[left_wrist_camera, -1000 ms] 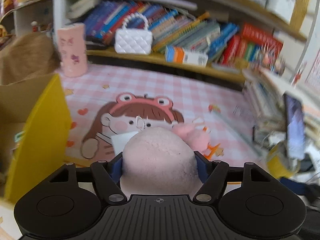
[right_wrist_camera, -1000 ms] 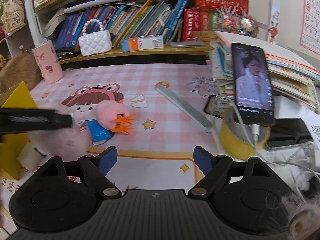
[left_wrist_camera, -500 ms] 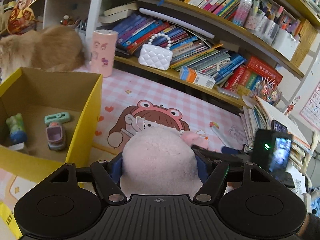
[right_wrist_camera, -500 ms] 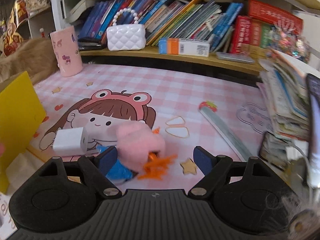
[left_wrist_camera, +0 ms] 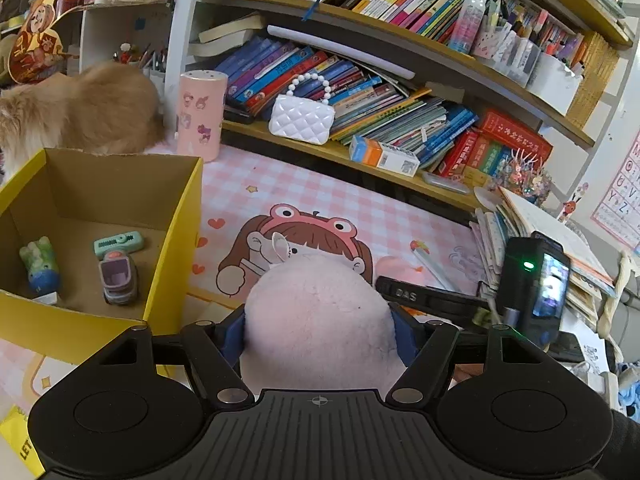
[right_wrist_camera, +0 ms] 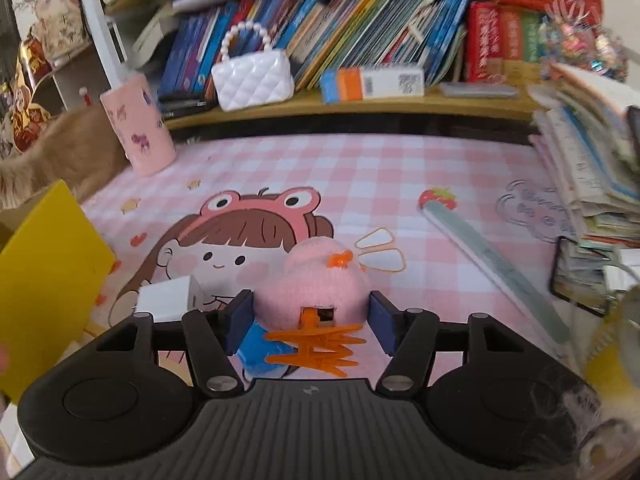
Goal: Organize objects
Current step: 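Grasp the pink pig plush with the left gripper while the right gripper grasps the pink chick toy, then carry the pig plush and the chick toy over the yellow box with both grippers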
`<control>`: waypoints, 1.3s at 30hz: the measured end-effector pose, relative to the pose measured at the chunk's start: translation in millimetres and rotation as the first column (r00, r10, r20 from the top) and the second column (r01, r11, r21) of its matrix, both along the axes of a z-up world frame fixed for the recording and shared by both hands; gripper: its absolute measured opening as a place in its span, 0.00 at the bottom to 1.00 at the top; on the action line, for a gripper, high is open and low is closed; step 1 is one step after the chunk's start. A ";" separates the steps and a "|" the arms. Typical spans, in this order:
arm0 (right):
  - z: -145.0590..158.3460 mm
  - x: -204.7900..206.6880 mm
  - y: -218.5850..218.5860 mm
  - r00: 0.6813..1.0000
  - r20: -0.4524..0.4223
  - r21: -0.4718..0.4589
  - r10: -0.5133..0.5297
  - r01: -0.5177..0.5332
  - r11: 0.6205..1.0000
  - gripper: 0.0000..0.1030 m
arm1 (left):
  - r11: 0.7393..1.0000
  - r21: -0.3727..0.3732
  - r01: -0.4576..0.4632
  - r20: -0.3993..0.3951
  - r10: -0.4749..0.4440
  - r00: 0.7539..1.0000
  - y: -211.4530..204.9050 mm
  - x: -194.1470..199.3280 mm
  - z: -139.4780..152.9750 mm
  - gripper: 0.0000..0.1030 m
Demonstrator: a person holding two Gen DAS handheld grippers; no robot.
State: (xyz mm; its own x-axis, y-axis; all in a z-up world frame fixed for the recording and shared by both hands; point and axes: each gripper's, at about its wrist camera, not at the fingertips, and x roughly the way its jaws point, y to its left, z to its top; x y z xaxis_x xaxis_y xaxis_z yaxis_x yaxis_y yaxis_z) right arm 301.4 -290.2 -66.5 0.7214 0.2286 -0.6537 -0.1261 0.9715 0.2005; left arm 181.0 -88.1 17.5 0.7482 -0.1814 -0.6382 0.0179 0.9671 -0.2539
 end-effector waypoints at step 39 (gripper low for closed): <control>63.0 -256.7 161.3 1.000 -0.006 -0.117 0.028 -0.028 0.993 0.57 | 0.999 -0.044 0.012 0.009 -0.011 1.000 170.5 -141.2 -17.8 0.69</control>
